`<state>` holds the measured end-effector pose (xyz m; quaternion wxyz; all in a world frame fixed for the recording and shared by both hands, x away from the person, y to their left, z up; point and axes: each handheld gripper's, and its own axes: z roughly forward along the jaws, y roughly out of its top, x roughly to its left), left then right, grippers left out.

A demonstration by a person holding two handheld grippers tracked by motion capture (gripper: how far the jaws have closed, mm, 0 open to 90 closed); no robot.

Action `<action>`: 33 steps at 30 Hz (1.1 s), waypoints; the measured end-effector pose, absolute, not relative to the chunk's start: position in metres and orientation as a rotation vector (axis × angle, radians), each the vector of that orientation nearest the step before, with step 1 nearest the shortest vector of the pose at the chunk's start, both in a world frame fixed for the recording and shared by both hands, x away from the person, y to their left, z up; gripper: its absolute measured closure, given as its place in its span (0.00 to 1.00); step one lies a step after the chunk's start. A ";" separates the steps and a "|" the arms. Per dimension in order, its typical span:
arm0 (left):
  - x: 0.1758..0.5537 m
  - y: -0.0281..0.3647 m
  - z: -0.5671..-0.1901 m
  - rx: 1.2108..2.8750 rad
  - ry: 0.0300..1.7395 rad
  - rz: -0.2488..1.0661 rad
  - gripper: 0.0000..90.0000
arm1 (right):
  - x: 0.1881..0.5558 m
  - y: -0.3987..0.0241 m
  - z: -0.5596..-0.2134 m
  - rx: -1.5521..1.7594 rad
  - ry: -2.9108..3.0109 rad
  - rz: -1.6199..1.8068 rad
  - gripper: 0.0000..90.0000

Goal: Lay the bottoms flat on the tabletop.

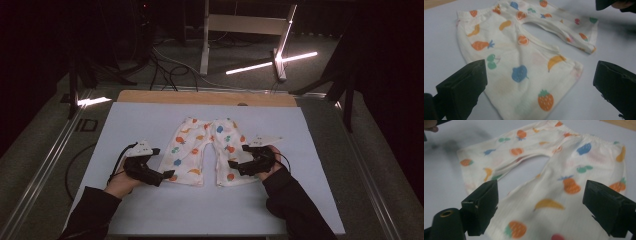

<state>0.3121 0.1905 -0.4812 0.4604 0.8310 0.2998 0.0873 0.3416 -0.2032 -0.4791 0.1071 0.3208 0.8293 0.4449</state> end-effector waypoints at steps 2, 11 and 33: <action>0.305 0.192 -0.484 2.046 0.733 0.212 0.00 | 0.333 -0.206 -0.482 0.941 2.450 1.307 0.14; 0.277 0.207 -0.490 2.065 0.724 0.226 0.00 | 0.303 -0.222 -0.488 0.910 2.452 1.277 0.12; 0.239 0.235 -0.504 2.074 0.783 0.253 0.00 | 0.256 -0.279 -0.502 1.010 2.372 1.213 0.11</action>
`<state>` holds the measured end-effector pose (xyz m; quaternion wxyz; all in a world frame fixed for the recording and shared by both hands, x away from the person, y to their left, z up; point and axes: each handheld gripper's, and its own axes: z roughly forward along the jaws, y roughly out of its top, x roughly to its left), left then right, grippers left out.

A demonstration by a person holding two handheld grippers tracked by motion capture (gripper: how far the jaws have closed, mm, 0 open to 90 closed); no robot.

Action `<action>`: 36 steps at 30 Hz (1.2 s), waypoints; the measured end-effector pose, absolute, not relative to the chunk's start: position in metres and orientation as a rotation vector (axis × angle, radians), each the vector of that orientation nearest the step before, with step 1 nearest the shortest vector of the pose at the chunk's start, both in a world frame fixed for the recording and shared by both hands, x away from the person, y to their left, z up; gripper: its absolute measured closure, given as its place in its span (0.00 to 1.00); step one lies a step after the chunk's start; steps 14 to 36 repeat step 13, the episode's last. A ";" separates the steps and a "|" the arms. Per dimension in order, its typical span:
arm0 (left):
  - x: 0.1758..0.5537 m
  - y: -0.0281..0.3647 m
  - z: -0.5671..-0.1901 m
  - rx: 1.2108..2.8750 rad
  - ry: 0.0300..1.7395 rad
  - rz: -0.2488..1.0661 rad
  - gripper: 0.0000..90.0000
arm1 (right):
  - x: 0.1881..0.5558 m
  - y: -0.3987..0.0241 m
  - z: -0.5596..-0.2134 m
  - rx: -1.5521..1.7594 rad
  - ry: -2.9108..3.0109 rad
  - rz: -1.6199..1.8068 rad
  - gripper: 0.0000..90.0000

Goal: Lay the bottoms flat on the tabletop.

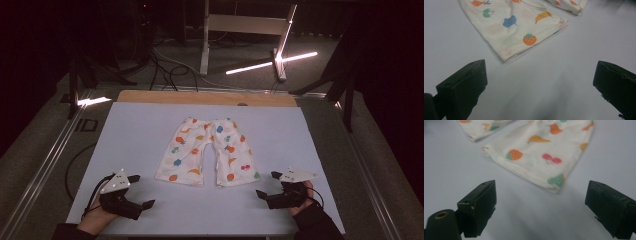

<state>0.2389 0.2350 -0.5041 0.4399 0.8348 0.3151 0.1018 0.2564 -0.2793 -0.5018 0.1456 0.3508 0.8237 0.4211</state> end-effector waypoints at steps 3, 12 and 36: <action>0.239 0.233 -0.505 2.085 0.771 0.257 0.00 | 0.257 -0.282 -0.504 1.027 2.370 1.212 0.11; 0.236 0.229 -0.506 2.089 0.753 0.252 0.00 | 0.258 -0.277 -0.507 1.010 2.395 1.220 0.11; 0.236 0.228 -0.505 2.086 0.751 0.255 0.00 | 0.258 -0.277 -0.507 1.009 2.395 1.220 0.11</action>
